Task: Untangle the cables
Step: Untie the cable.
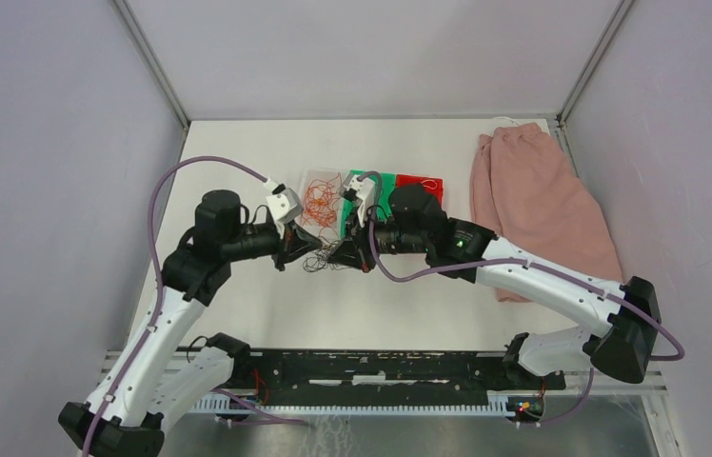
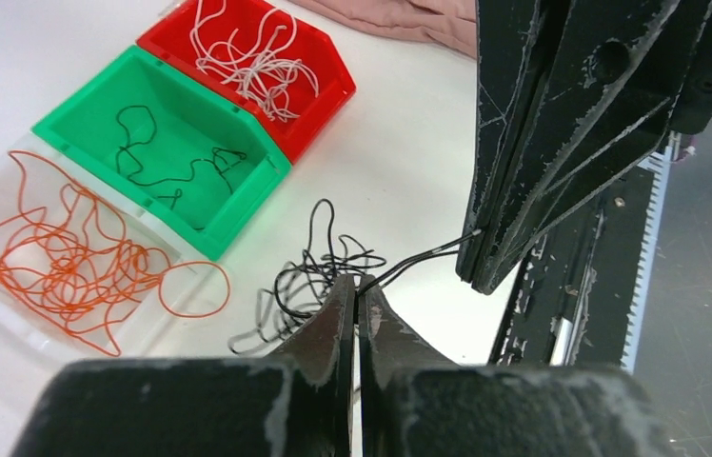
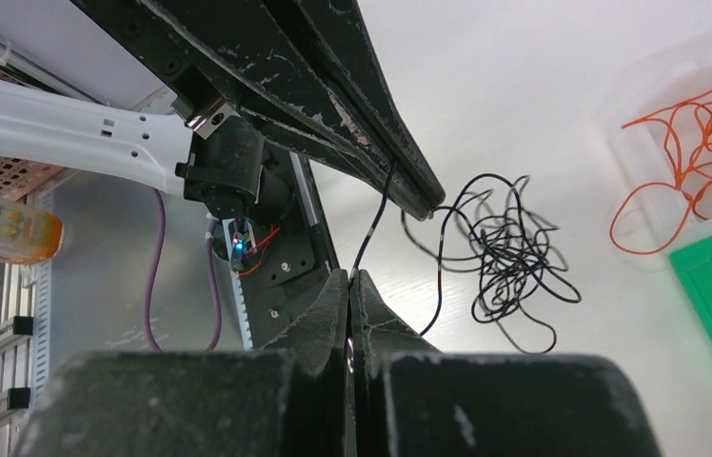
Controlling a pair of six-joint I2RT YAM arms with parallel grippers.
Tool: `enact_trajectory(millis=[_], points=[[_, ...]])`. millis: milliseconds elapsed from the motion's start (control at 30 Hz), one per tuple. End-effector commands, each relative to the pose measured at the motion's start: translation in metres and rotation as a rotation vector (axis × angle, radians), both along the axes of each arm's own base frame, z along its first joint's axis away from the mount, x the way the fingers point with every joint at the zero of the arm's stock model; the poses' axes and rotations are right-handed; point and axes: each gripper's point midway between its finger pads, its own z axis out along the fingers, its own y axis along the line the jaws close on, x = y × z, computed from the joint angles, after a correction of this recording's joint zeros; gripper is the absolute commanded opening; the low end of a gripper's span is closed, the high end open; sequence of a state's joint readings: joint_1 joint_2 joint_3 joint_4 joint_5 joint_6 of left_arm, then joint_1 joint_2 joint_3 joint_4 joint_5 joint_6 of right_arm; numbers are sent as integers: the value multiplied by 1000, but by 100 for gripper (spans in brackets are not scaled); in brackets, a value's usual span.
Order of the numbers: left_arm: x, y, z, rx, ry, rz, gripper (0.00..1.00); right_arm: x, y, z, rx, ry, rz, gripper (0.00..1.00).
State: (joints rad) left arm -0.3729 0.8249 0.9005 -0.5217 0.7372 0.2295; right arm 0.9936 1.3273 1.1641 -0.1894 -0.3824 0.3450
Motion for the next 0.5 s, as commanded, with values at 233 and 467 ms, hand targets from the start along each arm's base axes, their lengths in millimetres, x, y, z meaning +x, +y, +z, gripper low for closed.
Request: enact_trajectory(millis=[233,467], points=[[-13,-1,31,-37,-95,-66,38,-14,7,37,128,19,55,0],[-30,-10,43,-123,-56,-127,43,-18,7,36,127,31,68,0]])
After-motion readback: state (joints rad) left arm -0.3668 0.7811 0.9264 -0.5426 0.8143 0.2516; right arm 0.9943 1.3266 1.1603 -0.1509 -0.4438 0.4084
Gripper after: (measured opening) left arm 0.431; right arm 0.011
